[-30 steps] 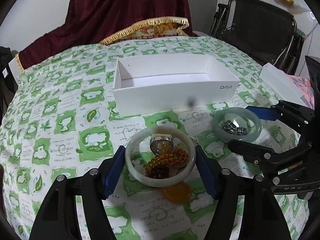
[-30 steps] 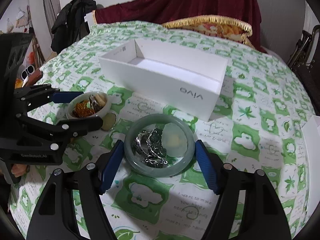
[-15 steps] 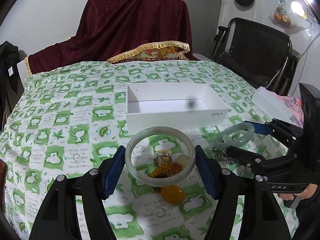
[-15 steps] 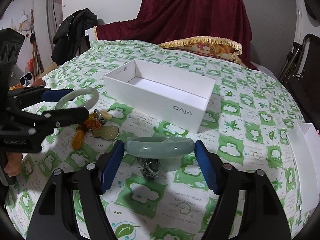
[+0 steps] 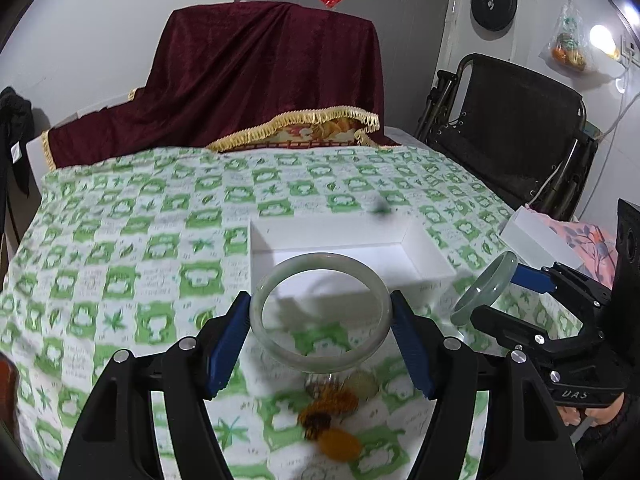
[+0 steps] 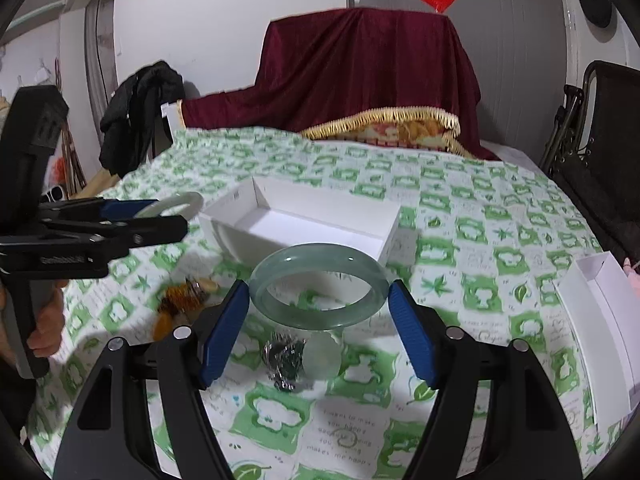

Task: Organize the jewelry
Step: 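Lift the green jade bangle with the right tool while the left tool grasps the pale bangle, then lower both bangles into the white vivo box and open both tools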

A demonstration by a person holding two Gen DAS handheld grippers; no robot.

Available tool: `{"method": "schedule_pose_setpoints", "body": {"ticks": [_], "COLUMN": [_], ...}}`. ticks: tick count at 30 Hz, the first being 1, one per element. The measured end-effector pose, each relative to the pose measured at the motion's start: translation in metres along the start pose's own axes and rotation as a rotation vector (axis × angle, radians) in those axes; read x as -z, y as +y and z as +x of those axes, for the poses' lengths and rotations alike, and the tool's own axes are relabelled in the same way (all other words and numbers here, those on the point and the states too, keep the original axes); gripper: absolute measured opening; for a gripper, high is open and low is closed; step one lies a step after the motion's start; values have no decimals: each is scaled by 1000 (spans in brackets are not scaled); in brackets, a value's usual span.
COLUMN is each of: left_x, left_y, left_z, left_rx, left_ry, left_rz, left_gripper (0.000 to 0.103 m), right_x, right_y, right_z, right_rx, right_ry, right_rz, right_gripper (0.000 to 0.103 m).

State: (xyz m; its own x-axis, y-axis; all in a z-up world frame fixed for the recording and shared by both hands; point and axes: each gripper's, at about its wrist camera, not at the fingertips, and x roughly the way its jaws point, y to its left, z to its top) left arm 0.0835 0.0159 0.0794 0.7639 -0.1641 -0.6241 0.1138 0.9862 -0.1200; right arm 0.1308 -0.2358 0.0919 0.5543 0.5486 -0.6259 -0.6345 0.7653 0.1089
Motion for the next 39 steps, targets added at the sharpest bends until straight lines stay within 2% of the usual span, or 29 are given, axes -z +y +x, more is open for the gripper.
{"method": "schedule_pose_setpoints", "body": {"ticks": [5, 10, 15, 21, 24, 27, 29, 32, 39], "left_x": [-23, -32, -25, -16, -15, -17, -20, -22, -17], "left_y": [-1, -1, 0, 2, 9, 13, 16, 21, 33], "left_z": [11, 34, 56, 74, 73, 61, 50, 39, 38], "left_rx": [5, -12, -21, -87, -72, -56, -62, -62, -96], "left_ry": [-11, 27, 73, 112, 98, 43, -9, -53, -33], "left_rz": [-18, -19, -18, -16, -52, -79, -101, -128, -147], "left_gripper": [70, 70, 70, 70, 71, 76, 92, 93, 93], "right_x": [-16, -42, -54, -45, -46, -53, -58, -61, -58], "right_y": [-9, -23, -28, -27, -24, -25, -30, -37, -39], "right_z": [3, 17, 46, 73, 81, 83, 81, 75, 66], "right_rx": [-14, -40, -58, -40, -5, 6, 2, -21, -13], "right_ry": [-18, -26, 49, 145, 165, 158, 133, 88, 46], "right_rz": [33, 74, 89, 89, 67, 80, 108, 154, 167], "right_gripper": [70, 70, 70, 70, 70, 69, 69, 69, 69]}}
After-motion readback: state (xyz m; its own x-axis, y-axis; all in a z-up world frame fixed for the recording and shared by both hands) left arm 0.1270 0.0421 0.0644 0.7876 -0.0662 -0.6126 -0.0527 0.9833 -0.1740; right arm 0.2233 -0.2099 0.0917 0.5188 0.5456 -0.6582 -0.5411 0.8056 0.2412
